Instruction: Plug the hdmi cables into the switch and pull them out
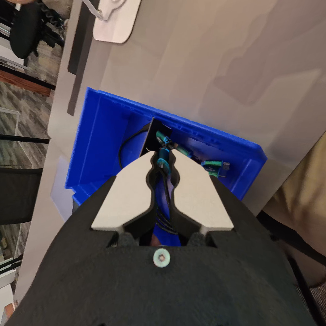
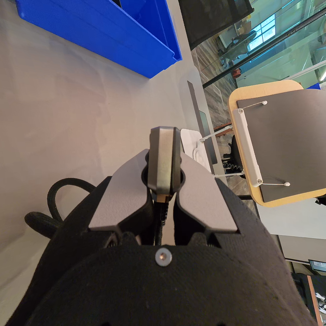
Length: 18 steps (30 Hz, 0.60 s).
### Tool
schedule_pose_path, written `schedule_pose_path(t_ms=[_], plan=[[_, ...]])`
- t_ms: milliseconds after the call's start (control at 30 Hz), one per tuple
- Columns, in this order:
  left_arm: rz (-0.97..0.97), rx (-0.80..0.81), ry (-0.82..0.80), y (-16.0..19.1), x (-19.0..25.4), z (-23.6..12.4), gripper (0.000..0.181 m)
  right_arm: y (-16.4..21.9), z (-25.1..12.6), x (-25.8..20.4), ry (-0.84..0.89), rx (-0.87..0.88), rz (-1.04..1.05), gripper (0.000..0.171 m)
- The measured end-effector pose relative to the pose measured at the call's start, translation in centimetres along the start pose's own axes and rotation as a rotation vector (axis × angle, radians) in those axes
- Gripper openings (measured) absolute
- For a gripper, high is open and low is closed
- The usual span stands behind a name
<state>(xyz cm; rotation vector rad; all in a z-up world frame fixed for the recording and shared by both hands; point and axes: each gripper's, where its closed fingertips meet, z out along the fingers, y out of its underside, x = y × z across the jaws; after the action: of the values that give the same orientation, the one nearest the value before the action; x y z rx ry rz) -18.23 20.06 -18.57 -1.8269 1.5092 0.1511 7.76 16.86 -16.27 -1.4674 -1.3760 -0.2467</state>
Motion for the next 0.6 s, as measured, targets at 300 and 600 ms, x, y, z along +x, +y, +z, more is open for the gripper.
schedule_pose_path(t_ms=[300, 600], plan=[[-0.128, 0.211, -0.073, -3.0, -3.9, -5.0, 0.011, 0.0, 0.0, 0.1, 0.002, 0.003, 0.008, 0.023], [-0.213, 0.580, 0.004, -13.4, -4.5, -10.0, 0.011, 0.4, -0.1, 0.5, 0.013, 0.003, 0.038, 0.023]])
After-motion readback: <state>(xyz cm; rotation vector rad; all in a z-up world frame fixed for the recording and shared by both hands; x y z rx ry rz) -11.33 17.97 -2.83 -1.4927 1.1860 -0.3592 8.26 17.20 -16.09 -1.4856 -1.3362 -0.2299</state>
